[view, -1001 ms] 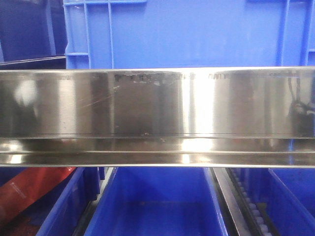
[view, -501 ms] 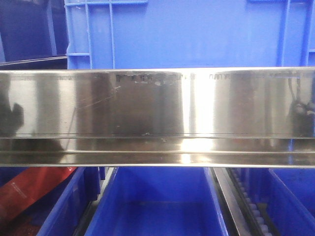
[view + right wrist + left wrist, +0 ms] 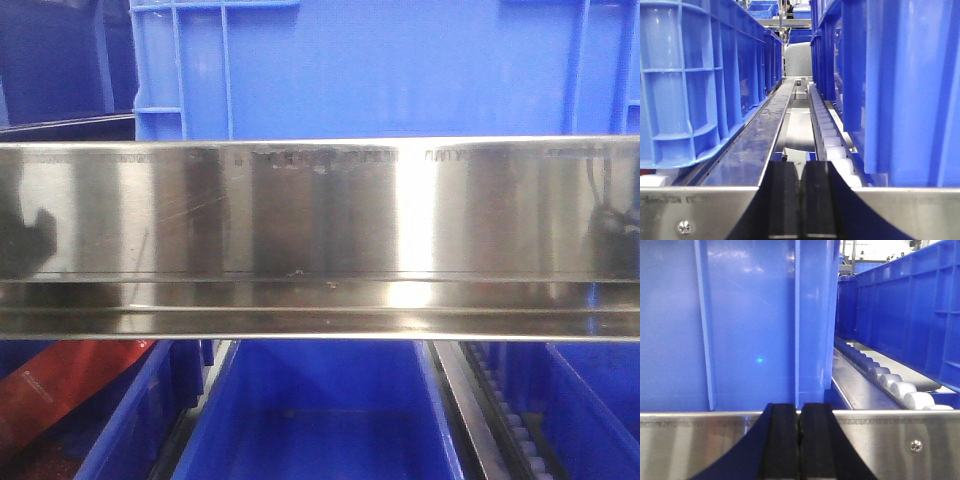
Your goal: Place cylindrical capacitor in blue bin on shelf
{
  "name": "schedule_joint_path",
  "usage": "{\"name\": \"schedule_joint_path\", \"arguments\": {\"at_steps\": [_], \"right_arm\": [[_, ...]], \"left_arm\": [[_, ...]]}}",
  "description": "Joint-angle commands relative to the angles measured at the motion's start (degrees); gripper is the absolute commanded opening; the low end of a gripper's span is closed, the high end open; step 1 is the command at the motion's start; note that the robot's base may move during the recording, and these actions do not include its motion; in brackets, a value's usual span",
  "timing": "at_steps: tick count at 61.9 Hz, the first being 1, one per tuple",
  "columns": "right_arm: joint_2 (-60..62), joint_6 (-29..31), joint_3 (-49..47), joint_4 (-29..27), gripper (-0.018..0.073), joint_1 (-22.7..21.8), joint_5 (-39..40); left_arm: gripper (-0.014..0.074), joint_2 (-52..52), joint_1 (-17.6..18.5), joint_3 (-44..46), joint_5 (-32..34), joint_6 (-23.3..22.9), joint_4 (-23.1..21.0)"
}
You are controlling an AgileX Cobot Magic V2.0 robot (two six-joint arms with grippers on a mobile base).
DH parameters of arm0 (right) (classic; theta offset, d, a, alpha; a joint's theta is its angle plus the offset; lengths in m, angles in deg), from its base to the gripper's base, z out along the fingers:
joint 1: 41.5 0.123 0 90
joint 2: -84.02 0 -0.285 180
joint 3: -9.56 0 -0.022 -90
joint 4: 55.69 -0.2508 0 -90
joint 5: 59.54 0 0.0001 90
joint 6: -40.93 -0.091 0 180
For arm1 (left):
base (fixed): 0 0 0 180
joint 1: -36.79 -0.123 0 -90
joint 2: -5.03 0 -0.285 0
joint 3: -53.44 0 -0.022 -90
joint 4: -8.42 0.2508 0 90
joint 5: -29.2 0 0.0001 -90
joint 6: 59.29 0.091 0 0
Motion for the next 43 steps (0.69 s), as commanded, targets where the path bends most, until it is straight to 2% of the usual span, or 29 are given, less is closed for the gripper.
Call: {"name": "schedule_joint_path", "arguments": {"at_steps": [1, 43], "right_arm": [[0.2, 0.1, 0.1, -0.3, -0.0166, -0.2, 1.0], [0.2, 0.1, 0.1, -0.3, -0.0166, -0.2, 1.0]], "left_arm": [[-0.0111, 0.3, 0.2, 0.0, 0.6, -0.6, 0.0], [-0.0111, 0.3, 0.2, 0.0, 0.6, -0.6, 0.0]]}}
